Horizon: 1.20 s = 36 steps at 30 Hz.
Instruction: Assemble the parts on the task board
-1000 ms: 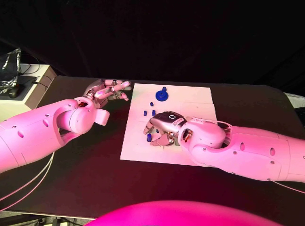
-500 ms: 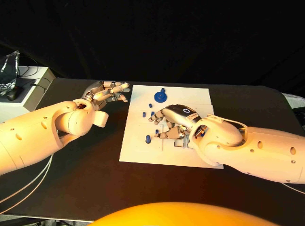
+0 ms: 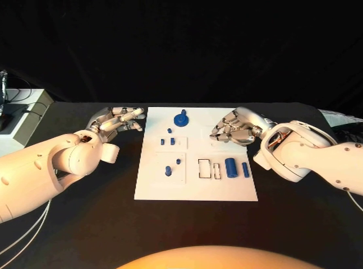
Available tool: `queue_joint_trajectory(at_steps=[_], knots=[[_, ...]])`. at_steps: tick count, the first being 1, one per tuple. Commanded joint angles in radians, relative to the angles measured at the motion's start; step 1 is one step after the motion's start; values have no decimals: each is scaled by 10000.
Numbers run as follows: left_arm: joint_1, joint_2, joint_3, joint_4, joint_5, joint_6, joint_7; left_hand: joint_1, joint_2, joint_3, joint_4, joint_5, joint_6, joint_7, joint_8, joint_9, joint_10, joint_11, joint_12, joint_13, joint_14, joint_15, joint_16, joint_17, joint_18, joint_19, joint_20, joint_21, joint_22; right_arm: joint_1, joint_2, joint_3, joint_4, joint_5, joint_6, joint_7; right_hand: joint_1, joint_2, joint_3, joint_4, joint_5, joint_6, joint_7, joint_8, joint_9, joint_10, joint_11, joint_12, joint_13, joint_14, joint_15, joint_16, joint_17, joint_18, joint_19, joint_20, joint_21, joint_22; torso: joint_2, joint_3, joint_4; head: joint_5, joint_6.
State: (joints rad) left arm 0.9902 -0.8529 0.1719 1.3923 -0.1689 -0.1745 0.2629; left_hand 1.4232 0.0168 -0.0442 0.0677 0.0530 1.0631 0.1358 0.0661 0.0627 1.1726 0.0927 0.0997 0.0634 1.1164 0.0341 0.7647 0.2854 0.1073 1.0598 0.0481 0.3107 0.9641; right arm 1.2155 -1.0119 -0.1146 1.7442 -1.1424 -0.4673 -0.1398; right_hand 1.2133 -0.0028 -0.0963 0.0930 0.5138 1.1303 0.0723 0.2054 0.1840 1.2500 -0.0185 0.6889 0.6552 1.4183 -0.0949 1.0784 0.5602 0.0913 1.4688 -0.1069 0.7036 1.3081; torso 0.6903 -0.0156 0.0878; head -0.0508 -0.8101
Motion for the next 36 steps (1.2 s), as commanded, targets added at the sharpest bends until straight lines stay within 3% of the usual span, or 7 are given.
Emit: queue_joint_trajectory(at_steps=[1,6,11,17,19,30,36], knots=[[-56,-49,11,85,193,226,371,11,54,-48,0,-8,21,-51,5,7,63,6,16,-4,-5,2,-48,-1,-125,52,-39,-40,18,17,-261,-8,158,1114,1466,-1382,-365,189,-750,193,51,-41,-127,123,719,-213,-118,2024,2610,48,9,771,923,-209,553,-62,1376,1163,-46,43,-75,-75,-22],[-145,-145,11,208,221,227,376,11,55,-50,2,-8,24,-48,3,7,68,6,6,-4,-6,2,-47,1,-130,52,-43,-40,21,39,-741,-12,486,715,2563,-3155,-853,314,-1426,737,-174,-13,-227,-22,2284,365,-127,2777,4778,26,-34,1641,2560,-220,415,-29,2944,1335,-90,30,-135,-184,-73],[-186,-192,12,317,229,222,349,11,55,-50,2,-8,24,-48,3,7,68,6,6,-4,-6,2,-47,1,-130,52,-43,-40,21,49,-916,-61,673,231,3350,-4422,-1254,-143,-1482,1392,-600,70,-267,-387,3102,639,-141,2530,5483,84,-1,1716,3056,-220,350,-16,3487,1394,-126,-2,-179,-219,-123],[-200,-191,12,411,232,222,307,8,54,-56,4,-7,11,-37,1,7,62,15,-27,-5,-7,4,-44,8,-139,52,-51,-39,29,53,-891,-154,703,-228,3814,-4960,-1403,-124,-1449,1398,-585,149,-284,-637,3595,800,-165,2403,5944,120,-8,1699,3278,-233,335,-17,3760,1430,-140,-58,-185,-311,-158],[-202,-185,12,430,232,224,293,-5,55,-62,12,-7,18,-35,5,8,59,17,-34,-3,-7,7,-43,9,-141,51,-52,-40,31,54,-847,-186,651,-369,3954,-5046,-1523,-72,-1479,1330,-610,127,-310,-605,4040,853,-201,2386,6093,159,-20,1714,3359,-245,337,-29,3826,1443,-155,-88,-194,-329,-190],[-203,-126,10,384,566,277,140,-64,53,-94,53,-7,0,-19,-1,6,36,29,-53,-3,-6,15,-47,10,-146,51,-51,-47,32,30,-284,-297,378,-1034,3992,-5188,-1821,8,-1525,1598,-659,94,-346,-650,4710,891,-206,2332,6232,154,-33,1697,3451,-259,337,-43,3945,1462,-153,-104,-209,-323,-222],[-202,-119,10,314,724,303,51,-75,51,-103,59,-6,-23,-5,-2,6,-1,42,-65,-2,-9,23,-50,10,-146,52,-49,-51,30,25,-43,-307,345,-1119,3858,-5188,-2027,-282,-1324,1869,-635,92,-359,-662,4940,904,-212,2327,6264,163,-39,1709,3486,-265,339,-48,3979,1469,-147,-103,-204,-290,-236]])
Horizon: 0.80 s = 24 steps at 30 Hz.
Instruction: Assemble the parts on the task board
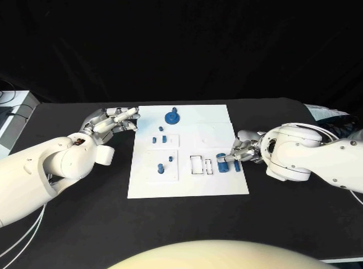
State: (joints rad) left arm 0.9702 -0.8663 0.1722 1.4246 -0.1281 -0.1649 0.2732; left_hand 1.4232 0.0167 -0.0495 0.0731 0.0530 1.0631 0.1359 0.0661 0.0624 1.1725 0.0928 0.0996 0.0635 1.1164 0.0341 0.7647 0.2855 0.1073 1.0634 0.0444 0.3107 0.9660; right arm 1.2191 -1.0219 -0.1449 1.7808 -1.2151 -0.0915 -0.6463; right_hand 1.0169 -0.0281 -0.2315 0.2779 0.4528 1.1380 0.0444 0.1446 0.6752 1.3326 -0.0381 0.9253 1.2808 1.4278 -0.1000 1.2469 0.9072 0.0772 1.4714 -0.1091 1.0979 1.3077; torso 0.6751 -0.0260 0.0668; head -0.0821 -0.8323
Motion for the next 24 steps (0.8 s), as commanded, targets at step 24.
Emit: queue_joint_trajectory(at_steps=[24], knots=[[0,-46,8,-43,465,277,-222,-174,30,-106,55,-6,-111,42,5,10,-77,70,-42,2,-11,44,-55,4,-136,24,6,-78,-7,-285,872,-90,-972,-724,859,-152,-35,24,46,-241,-109,-66,-159,189,906,32,-60,-108,-30,67,-20,-8,62,-155,291,-59,111,1486,10,-14,20,190,-139]])
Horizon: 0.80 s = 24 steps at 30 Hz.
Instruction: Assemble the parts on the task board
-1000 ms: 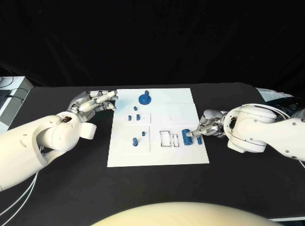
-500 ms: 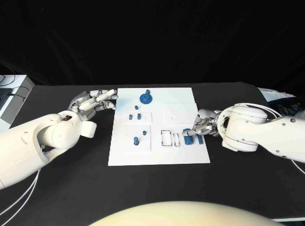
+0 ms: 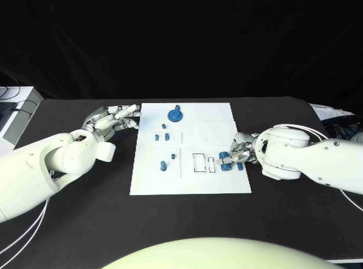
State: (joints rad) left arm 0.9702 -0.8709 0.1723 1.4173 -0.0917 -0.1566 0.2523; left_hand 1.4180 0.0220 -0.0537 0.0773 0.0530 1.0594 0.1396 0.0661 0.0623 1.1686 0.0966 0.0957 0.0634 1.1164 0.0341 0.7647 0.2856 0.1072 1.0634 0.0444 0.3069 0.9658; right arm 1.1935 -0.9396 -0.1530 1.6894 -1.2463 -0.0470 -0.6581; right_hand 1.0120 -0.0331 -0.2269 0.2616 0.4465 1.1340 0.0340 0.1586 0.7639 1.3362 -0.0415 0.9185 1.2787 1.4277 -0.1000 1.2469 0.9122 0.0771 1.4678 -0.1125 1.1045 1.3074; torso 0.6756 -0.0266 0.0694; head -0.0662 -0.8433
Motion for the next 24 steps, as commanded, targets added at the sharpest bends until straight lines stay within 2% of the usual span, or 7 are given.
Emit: queue_joint_trajectory(at_steps=[1,5,7,13,16,21,24], knots=[[0,-5,7,32,101,199,-21,-130,-21,-70,17,-6,-79,6,6,11,-50,33,13,2,-11,46,-56,2,-131,28,11,-48,-12,-43,72,-13,-79,-459,425,-35,25,99,-19,-143,-52,-36,-52,50,51,-10,-25,-42,-12,70,-20,-10,14,-154,324,-25,36,1486,7,-8,-7,36,-38],[0,-17,7,38,102,219,-52,-135,-28,-78,17,-7,-80,8,7,12,-57,35,16,2,-15,49,-59,0,-130,28,12,-52,-14,-99,150,-22,-122,-556,406,-34,68,250,-118,-450,-22,-39,-54,26,128,-23,-24,-50,-30,67,-21,-46,0,-154,321,-24,17,1484,5,-1,-16,66,-56],[0,-21,7,40,102,225,-71,-135,-28,-78,17,-7,-80,8,7,12,-57,35,16,2,-15,49,-59,0,-130,28,12,-52,-14,-121,168,-25,-118,-595,362,-30,172,492,-187,-833,136,-41,-49,23,161,-21,-38,-32,-27,72,-22,-50,8,-159,315,-30,19,1484,3,1,-15,77,-66],[0,-37,7,34,102,213,-115,-126,-14,-83,11,-8,-78,9,7,12,-69,37,25,2,-12,49,-57,0,-127,33,15,-58,-18,-149,150,-28,-32,-608,-47,-2,741,948,100,-1482,1873,-38,-79,26,182,-30,-52,-42,-34,67,-46,-68,-1,-167,317,-44,38,1490,-8,-1,-23,86,-65],[0,-43,7,24,102,223,-126,-126,-14,-83,11,-8,-78,9,7,12,-69,37,25,2,-12,49,-57,0,-127,33,15,-58,-18,-153,105,-28,65,-448,-376,14,1108,1181,647,-1816,1606,-54,-124,-9,153,-45,-89,-84,-56,65,-80,-86,-18,-171,315,-70,20,1484,-2,7,-29,101,-51],[0,-58,6,10,102,358,-132,-59,26,-48,-22,-5,-70,14,6,11,-74,38,31,0,-30,49,-65,-5,-127,26,16,-66,-20,-86,-22,-24,330,290,-1073,54,800,738,2443,-2122,1655,-34,-133,-41,98,-56,-106,-124,-72,72,-108,-102,-19,-198,319,-99,65,1495,4,-6,-30,121,-23],[0,-50,6,-1,102,389,-140,-69,39,-44,-12,-5,-68,13,8,12,-79,40,29,-1,-33,52,-65,-6,-128,23,17,-69,-20,38,-107,-15,514,857,-1363,67,728,665,2688,-2164,1613,-36,-131,-33,108,-61,-104,-125,-71,60,-104,-121,-35,-199,320,-102,74,1497,-6,-8,-28,130,-35]])
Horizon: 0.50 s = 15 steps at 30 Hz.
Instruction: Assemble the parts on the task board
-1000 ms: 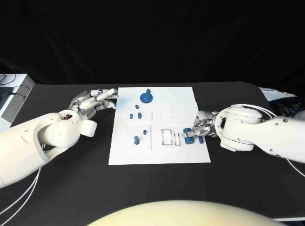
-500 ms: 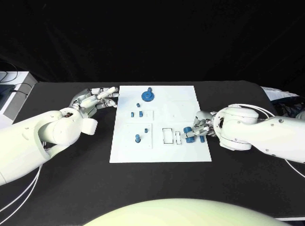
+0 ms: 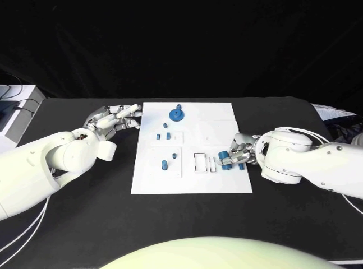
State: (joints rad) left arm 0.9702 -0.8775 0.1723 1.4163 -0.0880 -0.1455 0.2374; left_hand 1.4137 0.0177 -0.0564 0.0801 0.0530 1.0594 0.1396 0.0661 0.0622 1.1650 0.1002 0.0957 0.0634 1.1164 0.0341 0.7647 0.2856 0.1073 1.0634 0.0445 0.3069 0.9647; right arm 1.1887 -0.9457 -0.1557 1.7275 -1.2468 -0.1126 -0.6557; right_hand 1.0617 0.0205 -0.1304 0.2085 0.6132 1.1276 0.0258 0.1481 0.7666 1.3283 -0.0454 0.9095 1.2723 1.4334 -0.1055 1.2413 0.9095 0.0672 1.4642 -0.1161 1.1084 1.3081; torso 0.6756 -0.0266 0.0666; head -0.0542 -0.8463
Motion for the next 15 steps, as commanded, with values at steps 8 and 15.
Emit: queue_joint_trajectory(at_steps=[8,15], knots=[[1,30,6,-10,65,297,-3,-43,79,-22,-28,-4,-66,14,9,13,-43,4,30,1,-34,52,-64,-6,-129,20,19,-72,-10,535,-193,56,532,2036,-1016,49,-287,-155,2641,-1886,-47,13,-61,150,187,29,-75,-23,-9,19,-35,-56,14,-96,353,-59,47,1490,-12,-13,4,28,-20],[1,41,6,-12,65,327,-12,-52,82,-23,-17,-5,-45,5,13,13,-42,2,36,1,-41,53,-65,-8,-129,19,22,-78,-10,674,44,63,604,2605,-995,46,-337,-175,2575,-1916,-214,12,-51,122,160,20,-66,-38,-16,16,-29,-57,11,-97,355,-53,65,1495,5,-4,8,73,-22]])
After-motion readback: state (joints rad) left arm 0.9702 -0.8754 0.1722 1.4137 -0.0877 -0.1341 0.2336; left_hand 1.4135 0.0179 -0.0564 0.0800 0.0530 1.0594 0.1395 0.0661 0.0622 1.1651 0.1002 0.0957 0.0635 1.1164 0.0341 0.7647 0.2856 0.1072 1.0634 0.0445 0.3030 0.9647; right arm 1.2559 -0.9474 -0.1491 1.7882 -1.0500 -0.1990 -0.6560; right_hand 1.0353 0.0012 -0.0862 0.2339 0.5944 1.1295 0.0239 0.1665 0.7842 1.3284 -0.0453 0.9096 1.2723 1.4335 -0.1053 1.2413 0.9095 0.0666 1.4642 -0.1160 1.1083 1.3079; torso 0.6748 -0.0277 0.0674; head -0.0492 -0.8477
